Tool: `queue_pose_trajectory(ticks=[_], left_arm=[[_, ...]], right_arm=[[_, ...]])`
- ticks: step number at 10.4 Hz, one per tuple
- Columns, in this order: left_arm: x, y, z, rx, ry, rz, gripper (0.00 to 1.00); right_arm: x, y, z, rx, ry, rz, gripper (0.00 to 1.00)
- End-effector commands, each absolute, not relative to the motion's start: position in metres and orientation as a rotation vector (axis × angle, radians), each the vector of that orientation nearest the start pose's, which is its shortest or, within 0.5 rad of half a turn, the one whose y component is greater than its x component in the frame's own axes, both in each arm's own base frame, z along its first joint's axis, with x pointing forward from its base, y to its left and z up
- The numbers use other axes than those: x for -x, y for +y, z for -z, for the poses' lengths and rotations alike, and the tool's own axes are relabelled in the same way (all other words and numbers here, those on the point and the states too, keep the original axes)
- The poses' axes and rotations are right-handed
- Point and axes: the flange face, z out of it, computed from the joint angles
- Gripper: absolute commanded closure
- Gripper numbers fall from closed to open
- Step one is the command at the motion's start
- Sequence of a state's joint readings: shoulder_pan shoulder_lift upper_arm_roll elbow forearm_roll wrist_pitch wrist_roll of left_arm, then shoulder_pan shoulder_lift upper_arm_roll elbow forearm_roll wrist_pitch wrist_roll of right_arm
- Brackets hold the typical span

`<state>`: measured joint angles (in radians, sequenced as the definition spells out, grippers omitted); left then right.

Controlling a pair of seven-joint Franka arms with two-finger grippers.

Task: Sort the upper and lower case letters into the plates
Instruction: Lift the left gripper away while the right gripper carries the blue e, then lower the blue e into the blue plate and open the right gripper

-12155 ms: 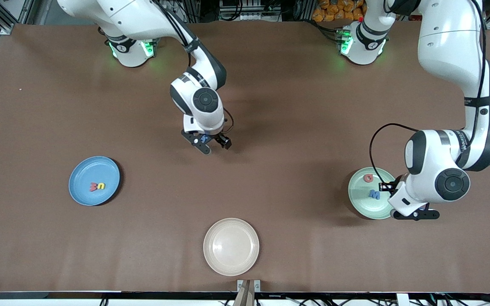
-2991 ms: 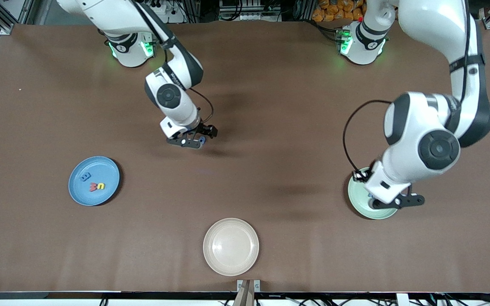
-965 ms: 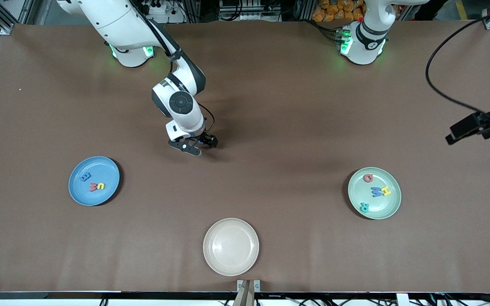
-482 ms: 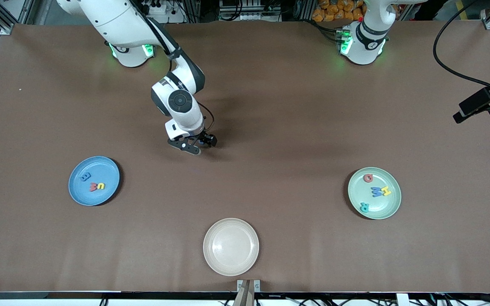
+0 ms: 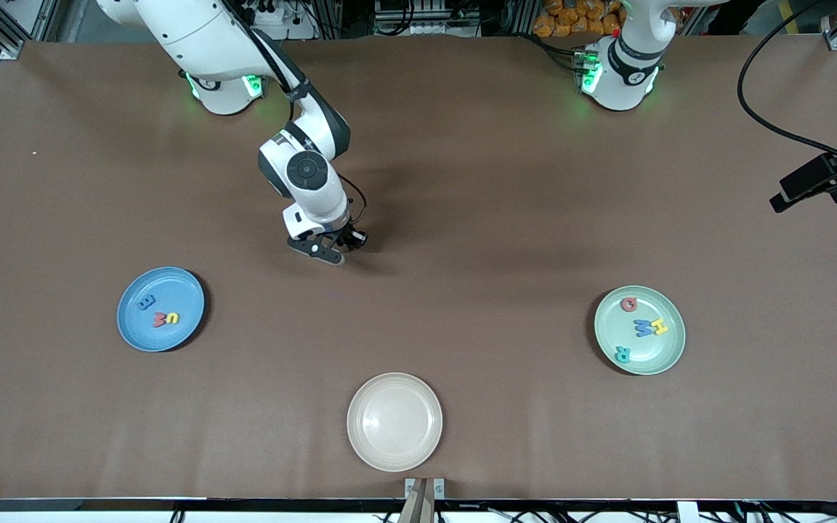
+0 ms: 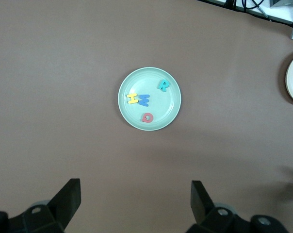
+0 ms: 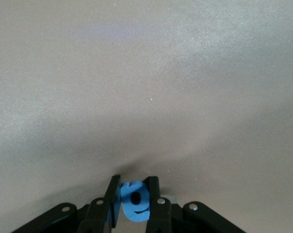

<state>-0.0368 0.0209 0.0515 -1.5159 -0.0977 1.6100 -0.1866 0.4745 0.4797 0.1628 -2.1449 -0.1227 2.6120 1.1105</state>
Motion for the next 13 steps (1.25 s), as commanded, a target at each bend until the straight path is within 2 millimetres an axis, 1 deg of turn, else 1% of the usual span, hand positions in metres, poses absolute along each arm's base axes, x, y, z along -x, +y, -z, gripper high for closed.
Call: queue_pose_trajectory(ticks=[1,2,3,4,6,7,8,9,10,11,12,13], left_arm=[[-0.564,-0.003,-0.644,3.207,-0.289,0.118,0.00],[-0.565,-0.003,-0.643,3.205,-0.304,0.116,0.00],[-0.565,-0.001,-0.643,3.204,-0.309,0.113,0.00],[-0.566,0.002,-0.641,3.203,-0.314,0.109,0.00],[-0.566,0.006,-0.641,3.202,-0.319,0.109,0.00],[-0.566,0.009,-0.642,3.201,-0.323,0.110,0.00],[-0.566,0.016,-0.640,3.199,-0.336,0.106,0.00],[-0.568,0.016,-0.636,3.197,-0.338,0.096,0.00],[-0.568,0.016,-0.636,3.198,-0.341,0.096,0.00],[-0.566,0.018,-0.636,3.197,-0.347,0.077,0.00],[-0.562,0.024,-0.634,3.194,-0.365,0.026,0.00],[-0.560,0.025,-0.633,3.193,-0.368,-0.004,0.00]], right_arm=[[-0.446,0.336,-0.182,3.083,0.610,0.003,1.00],[-0.448,0.335,-0.186,3.083,0.610,0.007,1.00],[-0.454,0.331,-0.198,3.075,0.609,0.028,1.00],[-0.465,0.322,-0.210,3.070,0.623,0.044,1.00],[-0.500,0.284,-0.236,3.095,0.546,0.062,1.00],[-0.516,0.264,-0.249,3.133,0.505,0.032,1.00],[-0.522,0.239,-0.267,3.192,0.456,-0.039,1.00],[-0.538,0.204,-0.274,3.210,0.424,-0.075,1.00],[-0.553,0.165,-0.277,3.210,0.424,-0.089,1.00],[-0.571,0.119,-0.278,3.206,0.381,-0.089,1.00],[-0.583,0.076,-0.276,3.213,0.305,-0.084,1.00],[-0.590,0.046,-0.271,3.254,0.244,-0.080,1.00]])
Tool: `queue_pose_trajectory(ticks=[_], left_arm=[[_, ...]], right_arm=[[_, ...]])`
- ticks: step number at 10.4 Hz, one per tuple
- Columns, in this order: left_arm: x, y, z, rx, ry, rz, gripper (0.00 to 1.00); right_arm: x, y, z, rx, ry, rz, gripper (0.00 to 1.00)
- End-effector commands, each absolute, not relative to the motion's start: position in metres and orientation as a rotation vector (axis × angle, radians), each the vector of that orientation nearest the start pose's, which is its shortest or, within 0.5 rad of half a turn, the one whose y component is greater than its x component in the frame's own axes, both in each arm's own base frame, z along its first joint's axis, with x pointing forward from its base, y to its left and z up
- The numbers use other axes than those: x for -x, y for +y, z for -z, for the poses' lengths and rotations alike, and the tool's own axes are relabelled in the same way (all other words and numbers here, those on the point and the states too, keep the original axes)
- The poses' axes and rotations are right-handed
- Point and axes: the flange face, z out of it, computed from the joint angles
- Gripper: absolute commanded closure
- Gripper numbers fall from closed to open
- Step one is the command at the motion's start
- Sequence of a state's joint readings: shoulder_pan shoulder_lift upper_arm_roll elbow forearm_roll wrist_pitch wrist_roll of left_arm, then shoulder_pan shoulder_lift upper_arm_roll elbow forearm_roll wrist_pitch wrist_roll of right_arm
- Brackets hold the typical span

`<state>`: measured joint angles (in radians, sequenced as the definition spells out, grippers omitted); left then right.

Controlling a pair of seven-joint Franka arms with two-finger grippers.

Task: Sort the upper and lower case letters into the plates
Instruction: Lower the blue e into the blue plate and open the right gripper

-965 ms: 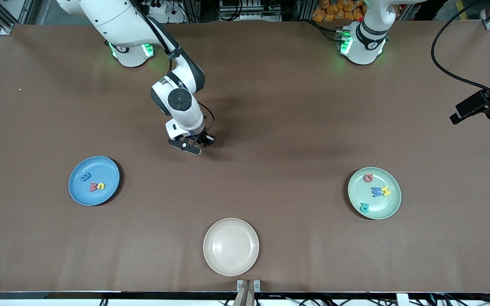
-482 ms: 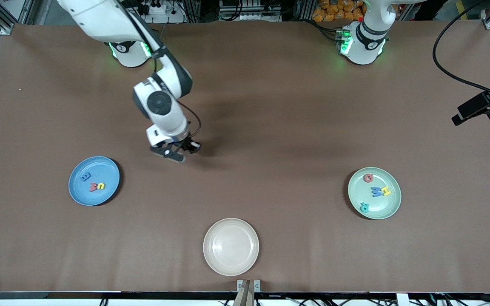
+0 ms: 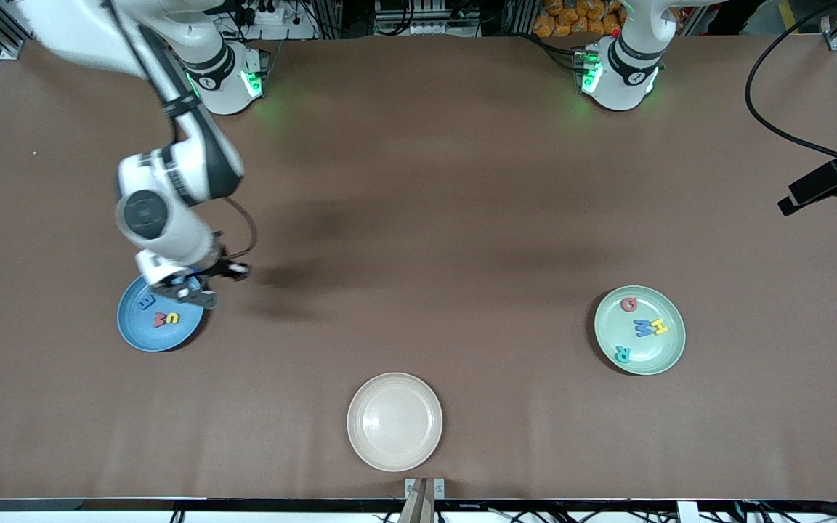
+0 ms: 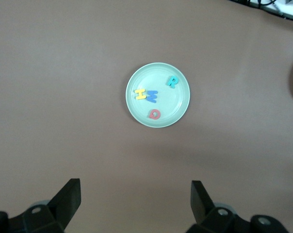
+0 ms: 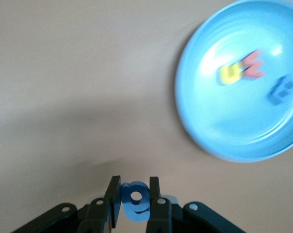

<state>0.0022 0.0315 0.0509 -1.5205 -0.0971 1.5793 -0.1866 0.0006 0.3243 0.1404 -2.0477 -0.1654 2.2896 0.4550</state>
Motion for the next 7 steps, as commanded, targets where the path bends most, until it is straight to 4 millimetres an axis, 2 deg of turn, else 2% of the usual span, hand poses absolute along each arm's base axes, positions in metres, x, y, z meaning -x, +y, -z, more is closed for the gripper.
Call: queue_pose_trajectory(ticks=[1,2,3,4,5,6,7], left_arm=[[-0.559,0.025,-0.633,3.193,-0.368,-0.011,0.00],[-0.559,0.025,-0.634,3.193,-0.368,-0.009,0.00],[-0.558,0.025,-0.633,3.193,-0.368,-0.011,0.00],[-0.558,0.026,-0.632,3.192,-0.370,-0.021,0.00],[-0.559,0.027,-0.631,3.192,-0.370,-0.023,0.00],[-0.559,0.028,-0.628,3.191,-0.373,-0.033,0.00],[-0.560,0.033,-0.628,3.190,-0.383,-0.030,0.00]], right_arm=[[-0.592,0.020,-0.260,3.319,0.197,-0.087,1.00],[-0.592,-0.001,-0.250,3.368,0.150,-0.098,1.00],[-0.592,-0.008,-0.244,3.375,0.140,-0.088,1.00],[-0.593,-0.016,-0.241,3.374,0.158,-0.095,0.94],[-0.594,-0.025,-0.242,3.371,0.184,-0.088,0.45],[-0.596,-0.037,-0.245,3.354,0.246,-0.074,0.00],[-0.596,-0.045,-0.245,3.350,0.269,-0.076,0.00]])
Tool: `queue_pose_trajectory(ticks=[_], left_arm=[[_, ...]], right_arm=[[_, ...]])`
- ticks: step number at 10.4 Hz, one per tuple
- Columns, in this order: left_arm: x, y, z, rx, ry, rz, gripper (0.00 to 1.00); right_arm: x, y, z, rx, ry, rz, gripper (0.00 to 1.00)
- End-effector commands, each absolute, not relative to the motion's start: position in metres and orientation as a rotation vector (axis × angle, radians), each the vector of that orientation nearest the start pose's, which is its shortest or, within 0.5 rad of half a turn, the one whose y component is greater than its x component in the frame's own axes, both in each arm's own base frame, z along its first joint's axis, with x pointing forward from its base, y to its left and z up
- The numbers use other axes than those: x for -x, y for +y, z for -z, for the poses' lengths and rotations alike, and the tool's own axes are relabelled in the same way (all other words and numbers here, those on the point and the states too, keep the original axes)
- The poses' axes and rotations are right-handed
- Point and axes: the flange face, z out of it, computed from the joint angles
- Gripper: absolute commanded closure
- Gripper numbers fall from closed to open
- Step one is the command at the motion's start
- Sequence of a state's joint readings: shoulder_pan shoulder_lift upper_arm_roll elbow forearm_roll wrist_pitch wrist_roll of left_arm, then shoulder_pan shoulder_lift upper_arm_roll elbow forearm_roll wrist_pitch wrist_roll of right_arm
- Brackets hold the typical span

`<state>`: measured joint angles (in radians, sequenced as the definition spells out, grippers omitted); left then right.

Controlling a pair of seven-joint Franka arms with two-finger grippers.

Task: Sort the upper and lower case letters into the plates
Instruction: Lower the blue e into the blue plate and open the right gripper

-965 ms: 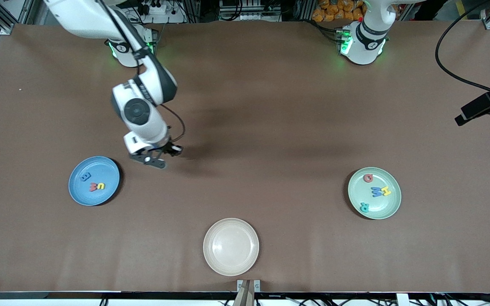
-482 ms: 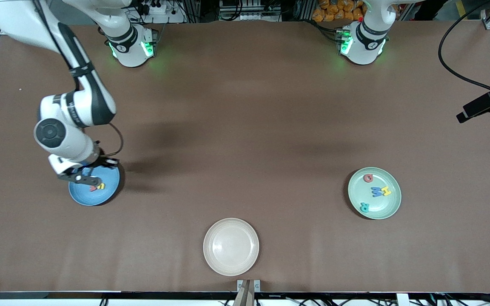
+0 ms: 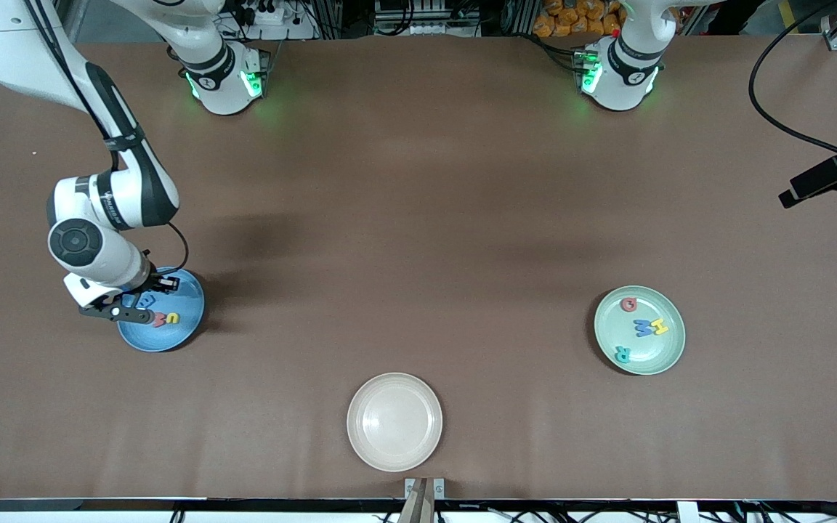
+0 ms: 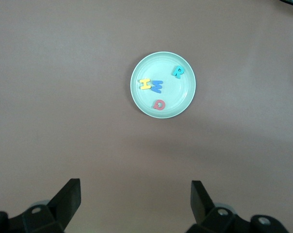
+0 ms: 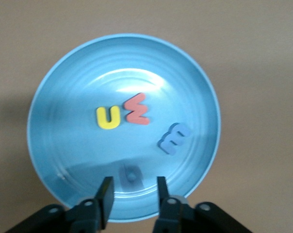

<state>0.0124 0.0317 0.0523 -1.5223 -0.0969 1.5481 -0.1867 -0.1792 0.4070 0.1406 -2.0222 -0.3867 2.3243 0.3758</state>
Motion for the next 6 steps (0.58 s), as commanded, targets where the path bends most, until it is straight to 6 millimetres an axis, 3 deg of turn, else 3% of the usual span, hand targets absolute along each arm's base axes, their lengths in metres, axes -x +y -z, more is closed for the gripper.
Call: queue_pose_trajectory(ticks=[1,4,6], left_arm=[[-0.560,0.033,-0.629,3.190,-0.383,-0.025,0.00],[-0.561,0.022,-0.629,3.141,-0.333,-0.021,0.00],[-0.561,-0.010,-0.627,3.080,-0.216,-0.018,0.00]], right_arm=[[-0.596,-0.045,-0.248,3.343,0.279,-0.070,0.00],[-0.592,-0.035,-0.272,3.331,0.283,-0.015,0.00],[-0.576,-0.014,-0.296,3.336,0.214,0.045,0.00]])
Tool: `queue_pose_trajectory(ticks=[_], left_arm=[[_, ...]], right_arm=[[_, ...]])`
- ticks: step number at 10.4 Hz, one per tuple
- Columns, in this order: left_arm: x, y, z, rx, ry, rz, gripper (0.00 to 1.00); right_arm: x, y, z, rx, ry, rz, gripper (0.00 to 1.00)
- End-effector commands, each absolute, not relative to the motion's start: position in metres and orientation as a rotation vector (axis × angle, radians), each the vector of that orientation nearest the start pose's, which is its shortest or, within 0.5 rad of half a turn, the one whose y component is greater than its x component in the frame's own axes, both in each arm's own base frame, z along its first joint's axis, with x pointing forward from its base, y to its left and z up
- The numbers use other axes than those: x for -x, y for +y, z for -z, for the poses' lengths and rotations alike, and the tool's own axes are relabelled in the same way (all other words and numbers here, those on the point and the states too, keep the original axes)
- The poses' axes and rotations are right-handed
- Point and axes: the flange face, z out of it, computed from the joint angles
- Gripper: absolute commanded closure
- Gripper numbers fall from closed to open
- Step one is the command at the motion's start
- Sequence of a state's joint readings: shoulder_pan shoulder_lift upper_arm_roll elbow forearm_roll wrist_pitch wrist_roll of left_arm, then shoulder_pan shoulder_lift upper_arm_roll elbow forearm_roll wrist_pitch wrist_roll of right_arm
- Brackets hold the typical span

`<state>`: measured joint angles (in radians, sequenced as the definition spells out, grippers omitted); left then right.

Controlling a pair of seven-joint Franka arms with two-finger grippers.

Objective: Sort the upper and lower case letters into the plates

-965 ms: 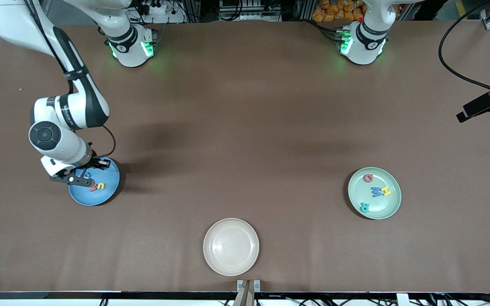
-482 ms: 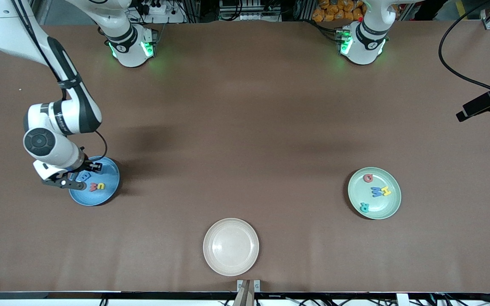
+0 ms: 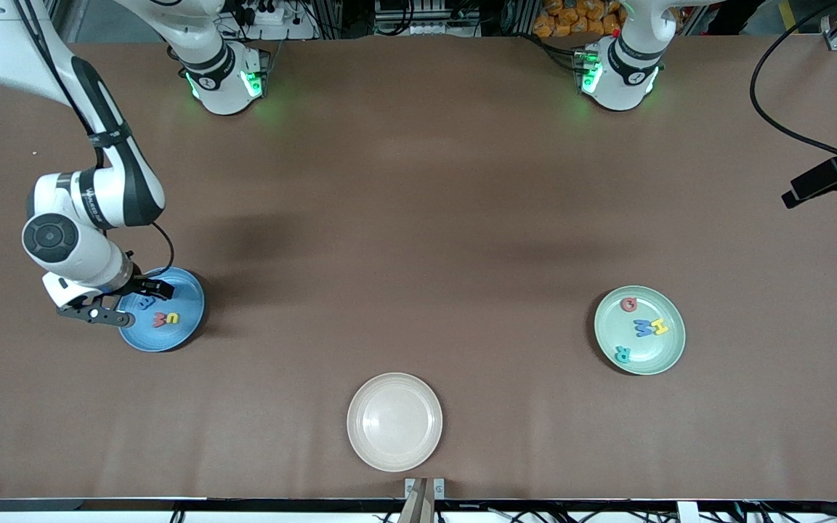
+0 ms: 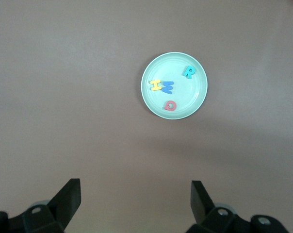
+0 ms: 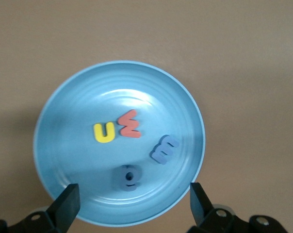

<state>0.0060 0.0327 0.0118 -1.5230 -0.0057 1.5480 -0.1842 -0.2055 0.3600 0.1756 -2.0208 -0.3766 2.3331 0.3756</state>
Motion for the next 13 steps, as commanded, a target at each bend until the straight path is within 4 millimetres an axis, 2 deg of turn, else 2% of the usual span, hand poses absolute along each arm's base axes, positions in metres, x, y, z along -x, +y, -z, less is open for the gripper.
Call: queue_pose_trajectory(ticks=[1,2,3,4,5,6,8,11,13], left_arm=[[-0.563,-0.021,-0.622,3.063,-0.163,-0.028,0.00],[-0.564,-0.023,-0.621,3.065,-0.125,-0.032,0.00],[-0.564,-0.023,-0.621,3.068,-0.076,-0.031,0.00],[-0.564,-0.024,-0.623,3.079,-0.040,-0.015,0.00],[-0.564,-0.033,-0.624,3.083,-0.014,-0.012,0.00],[-0.563,-0.043,-0.623,3.087,0.010,-0.014,0.00],[-0.566,-0.050,-0.625,3.130,0.017,0.028,0.00],[-0.568,-0.052,-0.624,3.163,0.014,0.036,0.00],[-0.568,-0.049,-0.625,3.153,0.009,0.045,0.00]], right_arm=[[-0.565,-0.004,-0.314,3.345,0.163,0.080,0.00],[-0.551,0.018,-0.328,3.348,0.113,0.108,0.00],[-0.543,0.029,-0.343,3.324,0.135,0.124,0.00],[-0.537,0.038,-0.355,3.314,0.139,0.109,0.00],[-0.531,0.047,-0.366,3.301,0.154,0.077,0.00],[-0.531,0.047,-0.377,3.283,0.184,0.082,0.00],[-0.540,0.048,-0.406,3.263,0.154,0.143,0.00],[-0.569,0.047,-0.486,3.248,0.039,0.165,0.00],[-0.576,0.043,-0.530,3.190,-0.051,0.149,0.00]])
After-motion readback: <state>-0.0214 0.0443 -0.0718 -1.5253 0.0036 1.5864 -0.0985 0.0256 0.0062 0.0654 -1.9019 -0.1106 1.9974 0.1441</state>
